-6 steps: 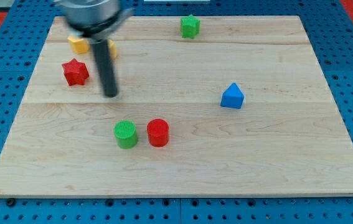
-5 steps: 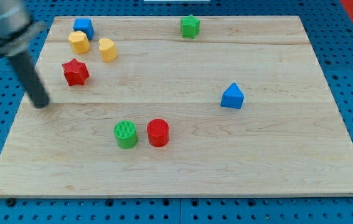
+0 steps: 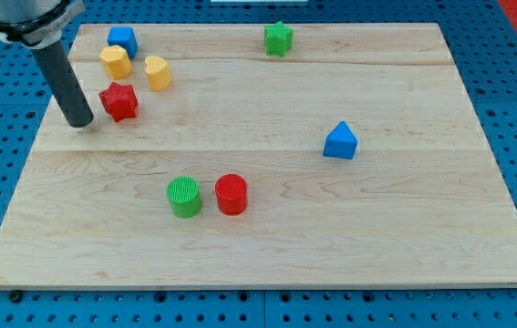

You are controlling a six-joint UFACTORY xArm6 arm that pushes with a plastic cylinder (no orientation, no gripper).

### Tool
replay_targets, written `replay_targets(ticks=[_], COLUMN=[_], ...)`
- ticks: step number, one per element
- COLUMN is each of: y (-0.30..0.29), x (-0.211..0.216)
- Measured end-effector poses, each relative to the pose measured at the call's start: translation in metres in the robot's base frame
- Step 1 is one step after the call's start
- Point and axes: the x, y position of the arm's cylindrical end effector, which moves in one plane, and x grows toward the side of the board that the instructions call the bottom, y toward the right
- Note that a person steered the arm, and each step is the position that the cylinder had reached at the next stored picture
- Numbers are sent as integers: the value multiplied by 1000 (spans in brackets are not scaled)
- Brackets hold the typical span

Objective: Move the red star to the bottom right of the yellow heart

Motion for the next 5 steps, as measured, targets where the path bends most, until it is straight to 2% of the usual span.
replay_targets(ticks=[1,2,3,5], y=[0,6,15,102], x=[-27,-34,-12,-6])
